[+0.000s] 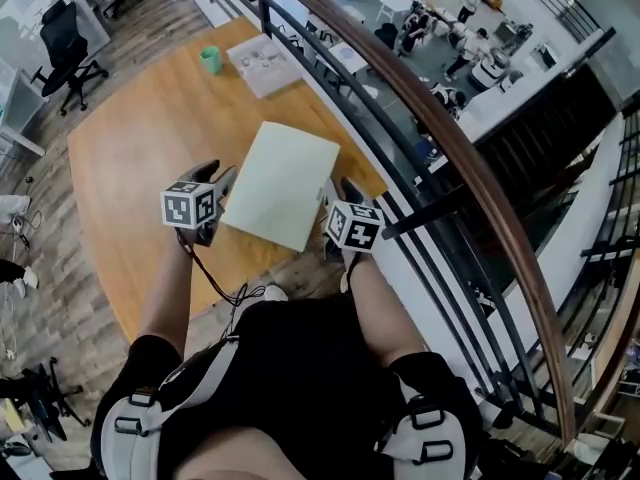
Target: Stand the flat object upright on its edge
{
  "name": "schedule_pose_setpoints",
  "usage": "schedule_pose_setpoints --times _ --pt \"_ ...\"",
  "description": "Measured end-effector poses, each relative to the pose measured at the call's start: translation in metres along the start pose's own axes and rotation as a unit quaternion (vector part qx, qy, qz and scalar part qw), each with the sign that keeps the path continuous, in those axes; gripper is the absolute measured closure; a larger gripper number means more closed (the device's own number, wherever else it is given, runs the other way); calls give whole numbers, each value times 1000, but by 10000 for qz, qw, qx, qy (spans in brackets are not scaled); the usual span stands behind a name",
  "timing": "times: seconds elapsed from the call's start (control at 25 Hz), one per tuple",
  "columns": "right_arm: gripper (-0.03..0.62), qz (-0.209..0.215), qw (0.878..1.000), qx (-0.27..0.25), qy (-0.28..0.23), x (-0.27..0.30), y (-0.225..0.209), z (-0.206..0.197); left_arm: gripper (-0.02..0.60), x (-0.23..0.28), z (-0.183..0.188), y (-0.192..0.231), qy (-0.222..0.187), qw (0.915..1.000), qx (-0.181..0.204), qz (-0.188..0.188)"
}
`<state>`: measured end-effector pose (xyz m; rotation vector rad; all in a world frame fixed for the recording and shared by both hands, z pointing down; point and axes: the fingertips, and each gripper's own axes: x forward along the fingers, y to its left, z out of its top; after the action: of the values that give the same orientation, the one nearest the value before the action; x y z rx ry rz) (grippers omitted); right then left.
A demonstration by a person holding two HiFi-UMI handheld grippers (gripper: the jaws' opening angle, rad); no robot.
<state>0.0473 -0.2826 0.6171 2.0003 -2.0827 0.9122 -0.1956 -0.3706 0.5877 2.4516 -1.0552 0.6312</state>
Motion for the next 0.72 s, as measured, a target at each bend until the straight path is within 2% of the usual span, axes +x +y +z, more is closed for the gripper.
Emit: schedule_pose_setpoints --times 0.16,0.44,0.56,0.72 --pt "461 85 9981 301 530 25 -8 -29 405 30 -17 10 410 9976 -403 -398" --pt "454 158 9870 958 1283 52 -24 -69 394 74 -48 19 1322 9863 -477 -864" --pt "449 190 9820 1135 1500 58 -28 -82 386 89 -63 26 1629 9811 -534 -893" --pt "448 386 9749 1455 1638 63 -28 -92 385 104 -75 37 1833 9766 -757 -830"
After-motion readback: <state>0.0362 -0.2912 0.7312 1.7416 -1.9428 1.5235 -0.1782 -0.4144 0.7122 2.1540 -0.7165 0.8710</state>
